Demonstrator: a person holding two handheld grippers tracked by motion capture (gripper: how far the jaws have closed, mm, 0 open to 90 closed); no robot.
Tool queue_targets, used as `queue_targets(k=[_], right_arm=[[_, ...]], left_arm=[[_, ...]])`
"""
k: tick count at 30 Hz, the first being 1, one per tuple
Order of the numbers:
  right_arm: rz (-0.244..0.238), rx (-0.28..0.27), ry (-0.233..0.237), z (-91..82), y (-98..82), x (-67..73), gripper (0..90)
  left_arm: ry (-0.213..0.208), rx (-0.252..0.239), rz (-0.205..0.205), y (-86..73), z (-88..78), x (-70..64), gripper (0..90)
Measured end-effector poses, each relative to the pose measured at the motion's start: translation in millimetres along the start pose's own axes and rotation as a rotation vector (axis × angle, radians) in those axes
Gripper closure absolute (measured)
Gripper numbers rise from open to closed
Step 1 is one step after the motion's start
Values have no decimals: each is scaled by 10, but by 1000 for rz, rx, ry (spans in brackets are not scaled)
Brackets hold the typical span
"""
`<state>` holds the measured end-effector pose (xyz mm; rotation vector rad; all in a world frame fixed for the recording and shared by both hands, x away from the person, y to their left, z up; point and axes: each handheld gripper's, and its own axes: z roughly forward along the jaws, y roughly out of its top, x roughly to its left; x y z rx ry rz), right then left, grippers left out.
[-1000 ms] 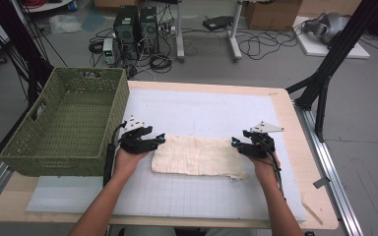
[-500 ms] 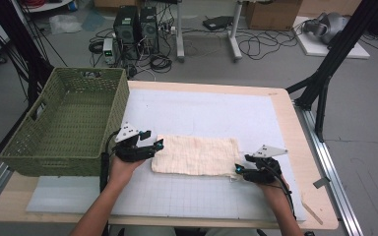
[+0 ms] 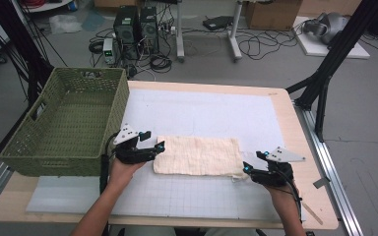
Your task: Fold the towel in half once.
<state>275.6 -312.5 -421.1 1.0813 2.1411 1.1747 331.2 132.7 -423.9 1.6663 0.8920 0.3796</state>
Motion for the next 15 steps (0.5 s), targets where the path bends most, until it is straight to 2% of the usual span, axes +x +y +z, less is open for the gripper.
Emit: queue_targets(k=[3, 5, 9, 13, 15], right_arm=[[-18, -8, -3, -49, 0, -2, 189], [-28, -24, -28, -78, 21, -5, 111], [-16, -83, -4, -171, 48, -7, 111], [-15, -72, -10, -165, 34, -42, 111], [-14, -71, -13, -154, 28, -64, 111]], left_arm=[[-18, -51, 10, 1, -45, -65, 202], [-23, -58, 22, 14, -59, -102, 168], [-32, -50, 20, 5, -74, -147, 169], [-35, -43, 32, -21, -100, -165, 169], [-31, -45, 25, -24, -89, -152, 169]])
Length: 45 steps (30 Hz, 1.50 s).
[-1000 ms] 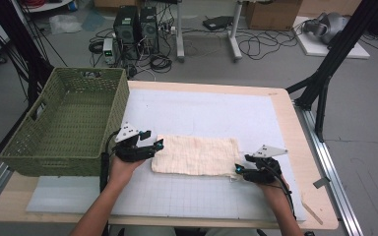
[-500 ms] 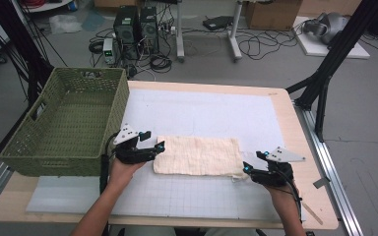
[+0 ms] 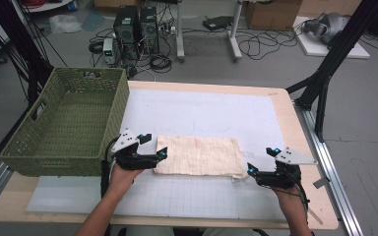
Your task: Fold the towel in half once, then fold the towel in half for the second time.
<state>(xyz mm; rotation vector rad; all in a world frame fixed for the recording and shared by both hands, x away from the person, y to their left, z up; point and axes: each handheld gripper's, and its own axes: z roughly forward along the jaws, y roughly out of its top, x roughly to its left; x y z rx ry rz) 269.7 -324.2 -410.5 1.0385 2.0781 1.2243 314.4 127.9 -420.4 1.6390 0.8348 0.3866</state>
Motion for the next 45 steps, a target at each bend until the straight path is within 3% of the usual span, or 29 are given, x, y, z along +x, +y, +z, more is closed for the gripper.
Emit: queue_targets(k=[12, 17, 25, 29, 32, 35, 37, 41, 45], right_arm=[[20, -11, -7, -9, 12, -13, 111], [20, -12, -16, -7, 17, -41, 111], [56, -35, -34, -73, 2, -85, 110], [51, -29, -25, -51, 7, -76, 111], [40, -28, -12, -28, 27, -57, 111], [32, -21, -6, -12, 20, -51, 110], [37, -23, -3, -20, 15, -53, 110], [48, -28, 0, -27, 23, -53, 110], [60, -32, 19, -9, 14, -55, 111]], left_arm=[[23, 3, -4, 3, -27, 44, 173], [8, 12, -8, -3, -27, 54, 217], [9, 11, -18, -7, -31, 68, 213], [42, 32, 4, -16, -23, 63, 199], [58, 37, -3, 8, -13, 97, 199], [50, 43, -8, 81, 8, 134, 226], [51, 61, 15, 130, 47, 164, 287], [48, 98, -7, 244, 197, 281, 336], [87, 165, 45, 294, 398, 363, 371]])
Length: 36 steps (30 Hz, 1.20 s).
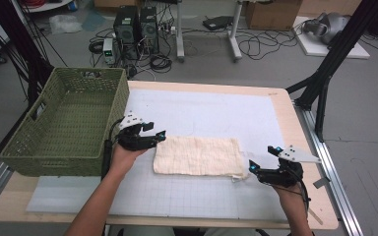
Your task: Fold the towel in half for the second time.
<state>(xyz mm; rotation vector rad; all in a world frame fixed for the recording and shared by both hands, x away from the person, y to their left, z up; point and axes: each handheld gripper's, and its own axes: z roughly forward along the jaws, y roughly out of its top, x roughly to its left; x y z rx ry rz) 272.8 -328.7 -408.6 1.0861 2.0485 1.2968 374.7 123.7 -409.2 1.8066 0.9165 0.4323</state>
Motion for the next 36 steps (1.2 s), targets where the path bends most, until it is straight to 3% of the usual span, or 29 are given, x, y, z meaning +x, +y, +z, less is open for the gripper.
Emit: queue_targets(k=[7, 10, 18, 23, 26, 28, 31, 33, 36], right_arm=[[4, 12, 10, 38, -9, 4, 111], [12, 15, 13, 41, -11, -4, 111], [14, 17, 13, 12, -13, 5, 111], [10, 16, 11, 9, -15, 2, 111], [7, 26, 2, 11, -18, 2, 111], [0, 24, -3, 25, -12, -2, 111], [23, 47, 0, 99, 4, -4, 110], [40, 68, 25, 175, 23, -25, 110], [56, 75, 26, 240, 62, -81, 110]], left_arm=[[29, 124, -9, -87, 311, 90, 338], [17, 176, 0, -139, 373, 88, 396], [1, 245, 44, -207, 446, 67, 582], [11, 244, 59, -225, 443, 52, 606], [2, 234, 63, -246, 424, 49, 700], [-8, 235, 69, -248, 418, 45, 823], [-5, 234, 77, -245, 421, 33, 848], [-9, 230, 58, -249, 418, 42, 851], [-13, 224, 43, -253, 405, 49, 853]])
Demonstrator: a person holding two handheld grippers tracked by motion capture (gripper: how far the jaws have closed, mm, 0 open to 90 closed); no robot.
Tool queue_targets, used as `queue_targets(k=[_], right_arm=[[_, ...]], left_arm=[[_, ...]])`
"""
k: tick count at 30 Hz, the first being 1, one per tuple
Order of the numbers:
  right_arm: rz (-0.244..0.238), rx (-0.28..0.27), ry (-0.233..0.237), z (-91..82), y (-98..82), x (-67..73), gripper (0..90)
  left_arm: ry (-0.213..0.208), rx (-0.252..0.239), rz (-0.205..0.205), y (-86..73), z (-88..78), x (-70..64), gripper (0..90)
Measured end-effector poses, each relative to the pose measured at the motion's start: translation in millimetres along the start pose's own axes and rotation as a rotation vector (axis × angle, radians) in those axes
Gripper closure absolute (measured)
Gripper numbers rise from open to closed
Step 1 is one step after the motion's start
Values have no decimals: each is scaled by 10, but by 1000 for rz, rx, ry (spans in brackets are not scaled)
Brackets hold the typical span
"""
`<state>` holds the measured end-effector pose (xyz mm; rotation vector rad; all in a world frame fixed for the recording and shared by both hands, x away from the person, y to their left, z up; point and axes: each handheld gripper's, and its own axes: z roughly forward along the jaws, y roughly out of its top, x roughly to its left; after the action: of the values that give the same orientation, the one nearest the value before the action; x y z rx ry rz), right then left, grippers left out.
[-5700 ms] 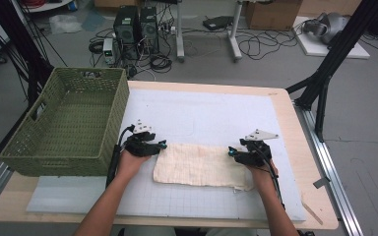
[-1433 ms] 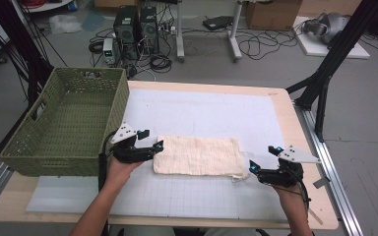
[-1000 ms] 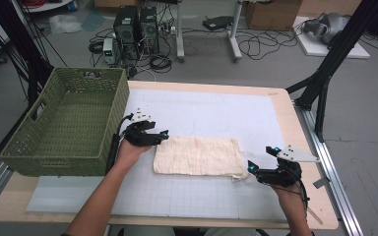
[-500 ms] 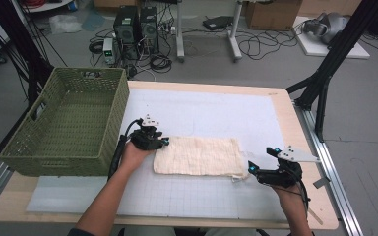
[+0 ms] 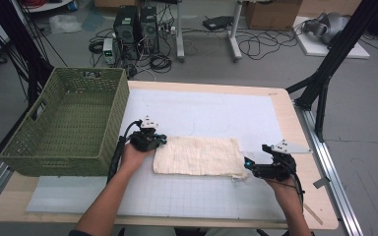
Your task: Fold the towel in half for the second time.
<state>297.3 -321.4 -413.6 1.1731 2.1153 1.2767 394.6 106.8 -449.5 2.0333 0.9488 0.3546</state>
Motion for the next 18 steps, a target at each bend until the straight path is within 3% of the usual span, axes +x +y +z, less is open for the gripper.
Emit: queue_targets(k=[3, 11, 15, 16, 18], right_arm=[[15, -6, 12, 66, 52, -78, 110], [0, 93, 16, 428, 208, -241, 111], [-13, 136, -6, 597, 259, -290, 113], [-13, 141, -12, 629, 263, -301, 127], [-26, 146, -29, 665, 269, -328, 249]], left_arm=[[3, -9, 4, 8, -24, -17, 855], [-10, -36, -53, 8, -44, 13, 855], [-9, -39, -67, 3, -34, 12, 855], [-8, -49, -70, -2, -36, 14, 855], [-12, -60, -87, -23, -44, 23, 855]])
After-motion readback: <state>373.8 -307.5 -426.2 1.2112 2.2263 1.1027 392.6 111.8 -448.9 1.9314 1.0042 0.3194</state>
